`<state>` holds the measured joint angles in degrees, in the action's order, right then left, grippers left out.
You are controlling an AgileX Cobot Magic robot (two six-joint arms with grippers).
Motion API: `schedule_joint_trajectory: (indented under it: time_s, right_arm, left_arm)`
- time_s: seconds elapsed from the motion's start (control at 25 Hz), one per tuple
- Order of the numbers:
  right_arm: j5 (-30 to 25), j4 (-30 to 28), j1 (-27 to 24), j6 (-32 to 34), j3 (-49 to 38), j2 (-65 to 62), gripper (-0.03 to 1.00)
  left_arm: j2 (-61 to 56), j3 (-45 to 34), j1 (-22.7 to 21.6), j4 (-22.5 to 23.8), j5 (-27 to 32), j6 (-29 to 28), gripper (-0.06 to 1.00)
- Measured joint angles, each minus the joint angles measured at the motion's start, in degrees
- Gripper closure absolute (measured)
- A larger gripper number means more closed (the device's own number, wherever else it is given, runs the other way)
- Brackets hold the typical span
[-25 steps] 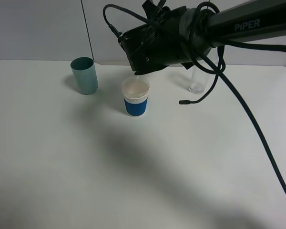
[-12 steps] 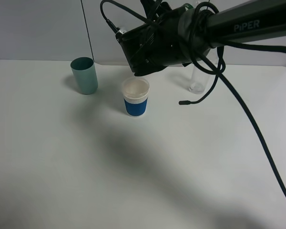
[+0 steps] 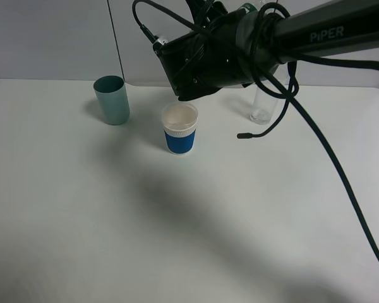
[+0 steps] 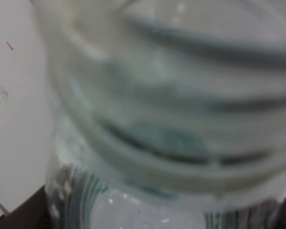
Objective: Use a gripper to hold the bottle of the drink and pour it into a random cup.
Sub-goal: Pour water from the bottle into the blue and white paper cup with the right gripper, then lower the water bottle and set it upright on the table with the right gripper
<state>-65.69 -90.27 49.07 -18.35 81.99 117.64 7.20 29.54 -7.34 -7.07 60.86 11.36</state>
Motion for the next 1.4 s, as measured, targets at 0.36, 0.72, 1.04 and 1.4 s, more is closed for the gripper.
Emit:
schedule_joint_trajectory:
  time_s: [0.36, 0.72, 1.04, 1.4]
  right_arm:
    - [0.55, 0.70, 0.00, 6.16, 0.00, 0.00, 0.39]
    - [6.34, 11.67, 0.00, 18.96, 0.00, 0.00, 0.39]
    - [10.83, 21.10, 0.00, 30.03, 0.00, -2.11, 0.39]
    - [15.58, 27.28, 0.00, 39.78, 0.00, -7.45, 0.39]
  left_arm:
    - [0.00, 0.00, 0.00, 0.00, 0.00, 0.00, -0.05]
    - [0.00, 0.00, 0.00, 0.00, 0.00, 0.00, -0.05]
    - [0.00, 0.00, 0.00, 0.00, 0.00, 0.00, -0.05]
    - [0.00, 0.00, 0.00, 0.00, 0.00, 0.00, -0.05]
